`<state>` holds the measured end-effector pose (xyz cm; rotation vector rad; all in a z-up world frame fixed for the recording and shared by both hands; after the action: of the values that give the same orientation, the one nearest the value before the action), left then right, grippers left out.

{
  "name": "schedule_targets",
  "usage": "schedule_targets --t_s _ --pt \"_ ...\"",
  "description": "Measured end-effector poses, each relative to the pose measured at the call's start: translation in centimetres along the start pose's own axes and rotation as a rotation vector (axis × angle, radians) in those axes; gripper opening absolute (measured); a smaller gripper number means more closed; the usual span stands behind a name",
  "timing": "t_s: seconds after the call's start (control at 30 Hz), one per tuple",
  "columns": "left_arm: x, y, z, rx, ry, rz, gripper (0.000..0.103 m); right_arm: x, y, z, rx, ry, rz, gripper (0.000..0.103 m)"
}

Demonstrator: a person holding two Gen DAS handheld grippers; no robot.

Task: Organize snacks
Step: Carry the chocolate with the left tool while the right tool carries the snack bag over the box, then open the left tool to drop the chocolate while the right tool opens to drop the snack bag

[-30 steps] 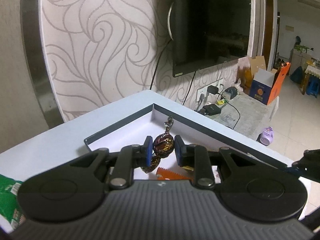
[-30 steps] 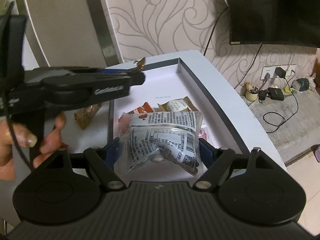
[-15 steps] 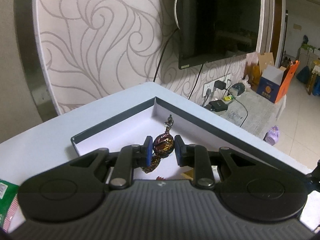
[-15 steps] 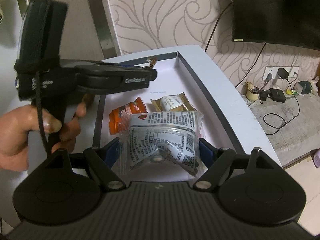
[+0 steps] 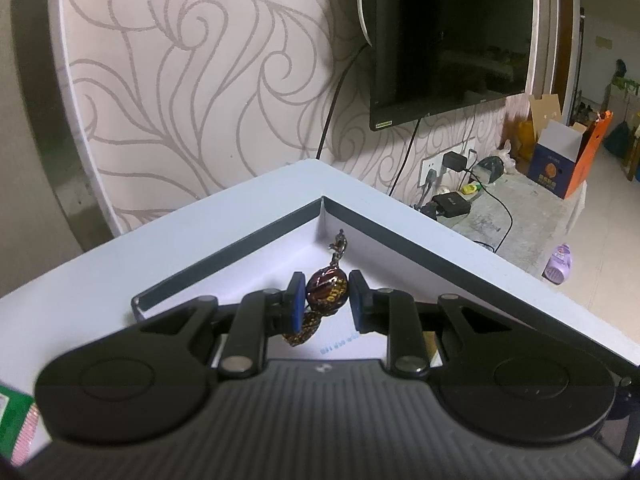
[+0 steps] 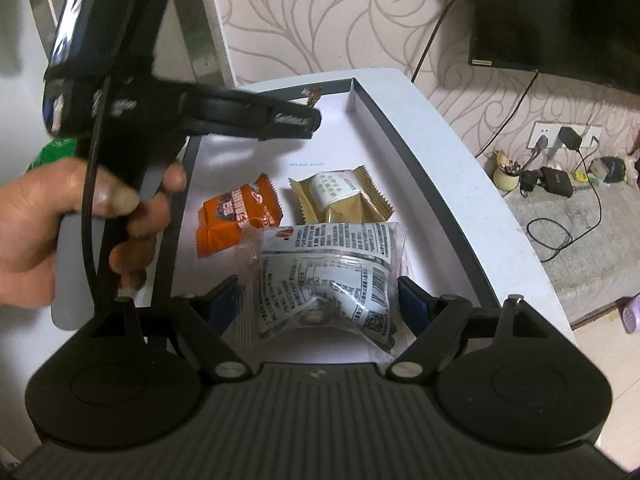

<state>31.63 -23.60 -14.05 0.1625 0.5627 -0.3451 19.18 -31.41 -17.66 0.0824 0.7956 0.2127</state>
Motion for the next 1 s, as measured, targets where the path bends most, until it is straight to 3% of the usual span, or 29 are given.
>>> schedule_targets --t_s 0.27,0.37,0.43,0.5,1.0 --pt "0.2 0.4 -0.2 -0.011 0.027 0.015 0.029 0.9 -0.1 0.3 -0.015 0.009 -0.040 0.089" --pt "-0.3 0.5 -0.2 -0.012 0.018 0.025 0.045 0.8 -0.2 0.0 -0.010 0.010 -0.059 0.094" --pt "-0.8 0.6 -0.2 -0.014 0.007 0.036 0.063 0.7 -0.3 -0.1 -0.001 0.016 -0.060 0.094" --pt "-1.3 0.9 -0.1 -0.018 -0.007 0.045 0.067 0.3 -0.2 -0.2 0.004 0.014 -0.061 0.096" --pt "-4.7 1.3 0.1 -0.036 -0.039 0.027 0.068 -4.1 1.4 -0.2 0.039 -0.067 -0.096 0.099"
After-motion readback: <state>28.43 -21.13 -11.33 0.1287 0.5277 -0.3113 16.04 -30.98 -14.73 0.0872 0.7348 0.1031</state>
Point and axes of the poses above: each gripper's, at about its wrist camera, not at the fingertips, and x roughly the way its jaws point, y to its left, z to its top, the point moved 9 cm from there along x, roughly the way its jaws point, and after that the axes turned 1 degree about -y, right-handed, at the moved point
